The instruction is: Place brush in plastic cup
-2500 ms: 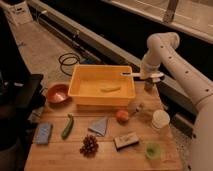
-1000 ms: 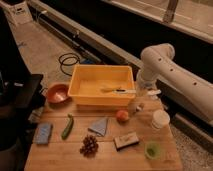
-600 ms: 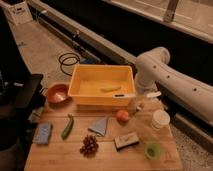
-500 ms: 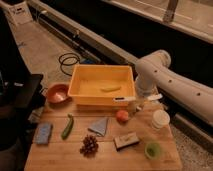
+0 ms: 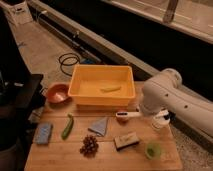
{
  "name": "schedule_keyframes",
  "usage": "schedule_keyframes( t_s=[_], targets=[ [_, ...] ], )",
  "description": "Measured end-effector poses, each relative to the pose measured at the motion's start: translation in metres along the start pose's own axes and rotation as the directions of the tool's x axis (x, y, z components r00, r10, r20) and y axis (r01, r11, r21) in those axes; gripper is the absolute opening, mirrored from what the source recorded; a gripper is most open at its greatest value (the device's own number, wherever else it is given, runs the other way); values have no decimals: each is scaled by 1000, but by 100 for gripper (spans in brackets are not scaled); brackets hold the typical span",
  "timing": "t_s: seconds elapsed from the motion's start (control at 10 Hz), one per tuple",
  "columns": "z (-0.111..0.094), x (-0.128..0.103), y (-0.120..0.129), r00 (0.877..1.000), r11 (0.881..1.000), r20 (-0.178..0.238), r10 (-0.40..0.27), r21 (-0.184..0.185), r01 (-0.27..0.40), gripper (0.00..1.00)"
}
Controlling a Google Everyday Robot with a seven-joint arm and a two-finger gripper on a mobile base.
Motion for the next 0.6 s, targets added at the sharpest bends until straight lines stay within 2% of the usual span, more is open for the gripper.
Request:
schedule_keyframes(
  t_s=[0.2,0.3,0.6],
  targets=[
    [7,-2,29,997,998,71,41,-40,-38,0],
    [8,-3,35,995,998,86,49,-52,-45,0],
    [8,-5,35,995,998,90,47,-54,-42,0]
  ],
)
